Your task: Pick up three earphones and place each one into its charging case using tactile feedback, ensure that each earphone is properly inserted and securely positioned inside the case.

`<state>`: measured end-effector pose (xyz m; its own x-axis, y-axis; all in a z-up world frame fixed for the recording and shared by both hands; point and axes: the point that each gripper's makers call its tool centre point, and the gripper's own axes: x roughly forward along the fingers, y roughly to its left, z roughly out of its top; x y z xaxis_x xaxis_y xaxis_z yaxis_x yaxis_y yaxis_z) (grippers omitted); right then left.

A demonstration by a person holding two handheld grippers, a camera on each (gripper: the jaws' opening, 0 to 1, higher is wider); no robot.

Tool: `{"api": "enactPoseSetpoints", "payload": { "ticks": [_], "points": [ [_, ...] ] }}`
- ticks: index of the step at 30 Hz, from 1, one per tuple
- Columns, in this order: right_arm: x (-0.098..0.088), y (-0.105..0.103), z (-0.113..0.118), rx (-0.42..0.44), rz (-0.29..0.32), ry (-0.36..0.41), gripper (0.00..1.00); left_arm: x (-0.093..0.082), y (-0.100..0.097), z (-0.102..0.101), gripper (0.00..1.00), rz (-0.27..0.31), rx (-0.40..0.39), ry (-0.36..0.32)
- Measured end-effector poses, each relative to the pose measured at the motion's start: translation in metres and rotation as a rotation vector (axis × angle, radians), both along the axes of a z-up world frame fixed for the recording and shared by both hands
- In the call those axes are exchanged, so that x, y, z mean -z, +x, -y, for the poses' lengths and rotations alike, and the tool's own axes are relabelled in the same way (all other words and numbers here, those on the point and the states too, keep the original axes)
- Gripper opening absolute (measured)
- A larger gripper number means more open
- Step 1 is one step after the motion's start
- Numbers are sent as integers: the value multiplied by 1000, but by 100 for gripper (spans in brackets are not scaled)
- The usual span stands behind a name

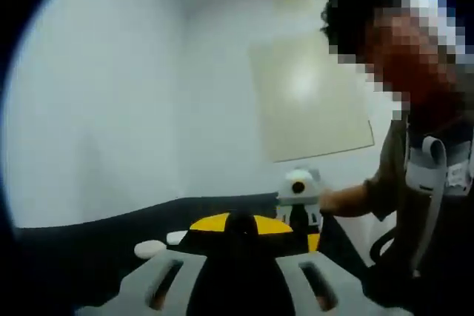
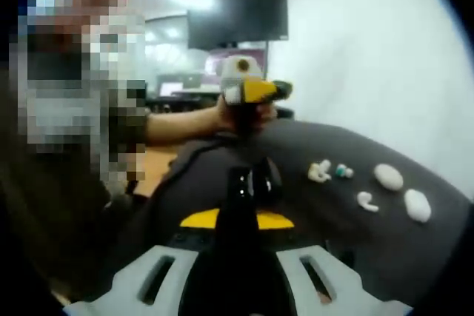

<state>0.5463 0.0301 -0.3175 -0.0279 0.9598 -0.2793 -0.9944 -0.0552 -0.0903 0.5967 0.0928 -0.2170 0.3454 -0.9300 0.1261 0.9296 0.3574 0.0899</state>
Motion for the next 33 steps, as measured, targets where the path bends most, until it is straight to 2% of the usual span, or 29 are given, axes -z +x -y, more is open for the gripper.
{"api": "enactPoseSetpoints", "payload": {
  "ticks": [2,4,5,6,7,8,9,10,11,12,14,16,18,22,24,26,29,31,33],
  "points": [
    [0,0,0,-1,-1,-1,18,4,7,3,8,-46,-16,5],
    [0,0,0,-1,1,0,18,12,21,6,8,-99,-79,51],
    [0,0,0,-1,4,0,18,17,29,10,7,-117,-127,110],
    [0,0,0,-1,7,1,18,21,33,12,0,-137,-151,146],
    [0,0,0,-2,9,1,18,26,40,19,0,-169,-184,216],
    [0,0,0,-2,10,1,18,28,42,28,0,-188,-183,241],
    [0,0,0,-2,13,1,18,28,40,39,0,-195,-149,259],
    [0,0,0,-3,15,1,18,28,40,49,0,-201,-135,257],
    [0,0,0,-2,17,1,18,34,41,53,0,-205,-135,300],
    [0,0,0,-2,20,2,18,37,42,54,0,-185,-138,333],
    [0,0,0,-3,27,3,18,36,41,58,0,-175,-147,340],
    [0,0,0,-4,30,4,18,30,40,54,0,-186,-141,317],
    [0,0,0,-4,31,4,18,19,44,44,0,-196,-180,275],
    [1,0,0,-5,29,4,18,15,60,22,0,-218,-285,289],
    [1,0,-1,-5,28,4,18,14,62,24,3,-225,-279,287],
    [1,0,-1,-3,31,3,18,17,59,34,8,-245,-237,301],
    [1,0,-1,0,42,3,18,28,50,66,11,-246,-119,424],
    [1,0,-1,-1,39,3,18,41,41,86,11,-274,-22,504],
    [1,0,-1,-2,38,4,18,54,43,98,6,-274,10,605]
  ]
}}
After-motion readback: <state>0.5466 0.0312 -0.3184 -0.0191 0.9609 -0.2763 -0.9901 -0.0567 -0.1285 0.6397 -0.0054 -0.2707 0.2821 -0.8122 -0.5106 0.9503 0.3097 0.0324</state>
